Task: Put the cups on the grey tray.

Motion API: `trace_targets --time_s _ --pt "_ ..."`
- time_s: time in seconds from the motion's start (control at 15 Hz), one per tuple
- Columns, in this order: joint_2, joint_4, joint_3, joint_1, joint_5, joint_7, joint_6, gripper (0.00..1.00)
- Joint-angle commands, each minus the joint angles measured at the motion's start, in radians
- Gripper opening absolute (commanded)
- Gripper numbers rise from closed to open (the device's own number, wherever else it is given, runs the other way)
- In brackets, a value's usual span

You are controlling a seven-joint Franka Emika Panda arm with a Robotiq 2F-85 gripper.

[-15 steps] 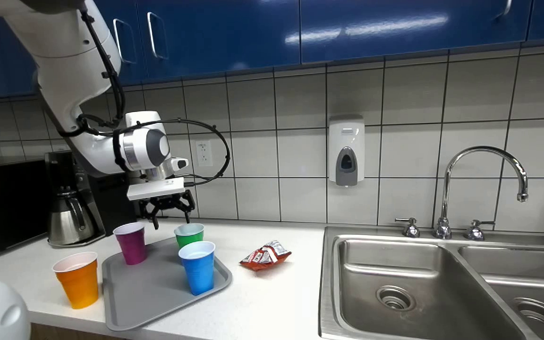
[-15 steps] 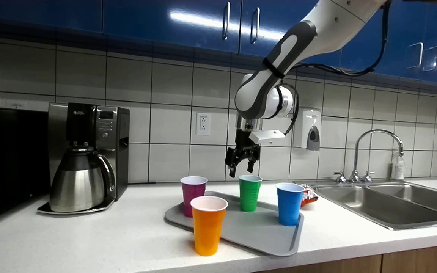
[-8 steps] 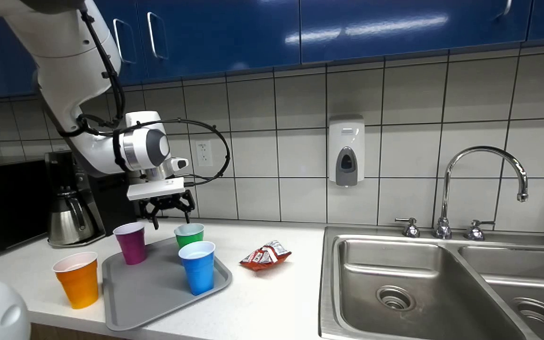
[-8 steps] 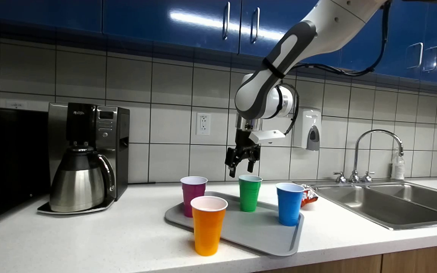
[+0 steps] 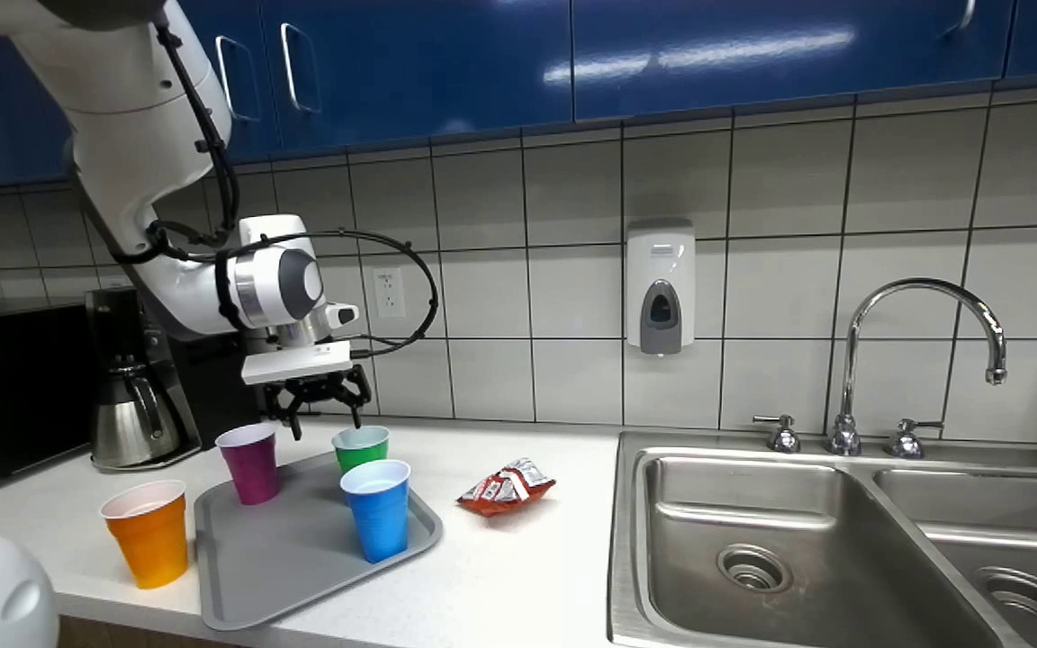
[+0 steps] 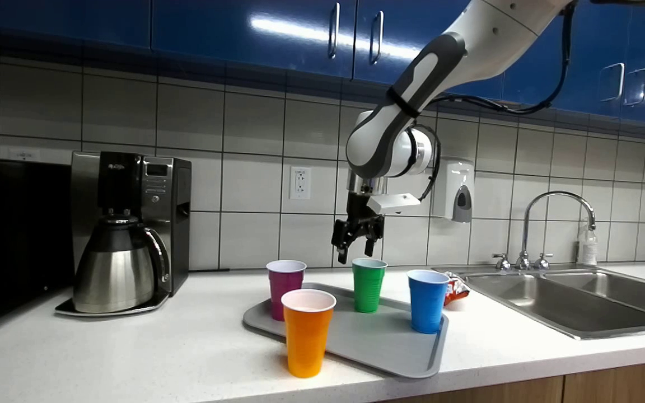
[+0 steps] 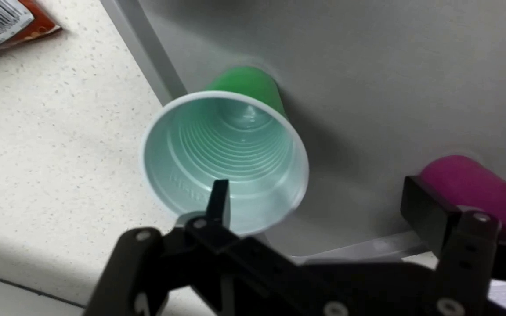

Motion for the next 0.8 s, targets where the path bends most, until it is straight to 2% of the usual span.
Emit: trace_targets --time_s 0.0,0.73 --pt "-0.007 0.006 0.008 0.004 -0.014 0.015 0.004 1.0" --pt "-0.064 -0.044 0.012 0.016 -0.046 -0.002 0.011 1.0"
